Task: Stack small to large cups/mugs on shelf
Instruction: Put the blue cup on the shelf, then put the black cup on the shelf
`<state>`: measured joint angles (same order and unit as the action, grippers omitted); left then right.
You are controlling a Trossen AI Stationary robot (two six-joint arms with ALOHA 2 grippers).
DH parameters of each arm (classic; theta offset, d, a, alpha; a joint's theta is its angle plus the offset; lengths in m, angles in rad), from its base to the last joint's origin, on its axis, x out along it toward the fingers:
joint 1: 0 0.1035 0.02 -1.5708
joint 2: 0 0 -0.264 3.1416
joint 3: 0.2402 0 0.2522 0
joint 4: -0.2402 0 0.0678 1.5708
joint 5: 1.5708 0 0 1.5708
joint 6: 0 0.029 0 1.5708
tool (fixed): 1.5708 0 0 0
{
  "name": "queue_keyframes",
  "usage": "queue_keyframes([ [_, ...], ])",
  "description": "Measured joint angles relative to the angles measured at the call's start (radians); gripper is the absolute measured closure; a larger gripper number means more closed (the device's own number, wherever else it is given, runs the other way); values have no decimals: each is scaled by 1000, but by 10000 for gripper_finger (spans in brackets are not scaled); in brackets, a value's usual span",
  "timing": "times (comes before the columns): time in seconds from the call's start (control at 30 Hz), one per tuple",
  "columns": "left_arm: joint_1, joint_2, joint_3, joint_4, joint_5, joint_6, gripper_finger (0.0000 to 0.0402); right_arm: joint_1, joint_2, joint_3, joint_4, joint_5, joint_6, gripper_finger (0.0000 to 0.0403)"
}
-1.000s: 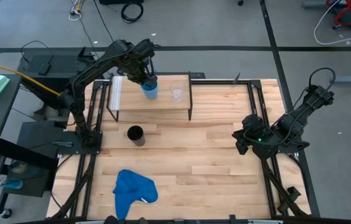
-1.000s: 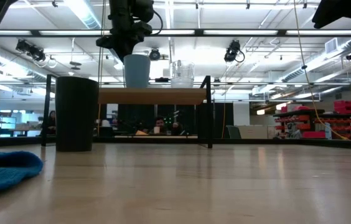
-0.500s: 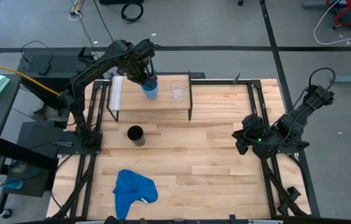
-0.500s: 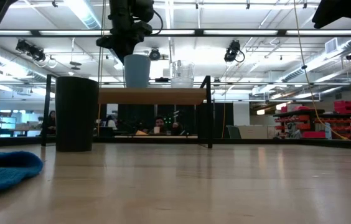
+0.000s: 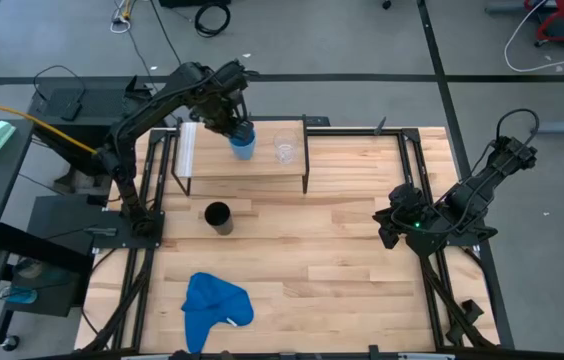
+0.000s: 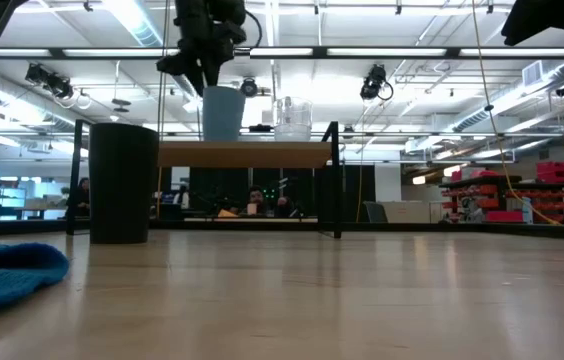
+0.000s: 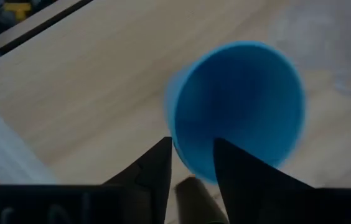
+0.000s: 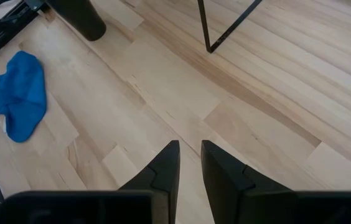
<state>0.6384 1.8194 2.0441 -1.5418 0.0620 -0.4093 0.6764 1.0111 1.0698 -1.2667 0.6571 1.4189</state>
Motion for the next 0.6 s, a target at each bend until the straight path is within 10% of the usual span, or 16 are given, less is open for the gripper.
queue_keyframes([
  [0.6,-32,-100,280,-29,48,-24,279,0,0,0,1,0,0,330],
])
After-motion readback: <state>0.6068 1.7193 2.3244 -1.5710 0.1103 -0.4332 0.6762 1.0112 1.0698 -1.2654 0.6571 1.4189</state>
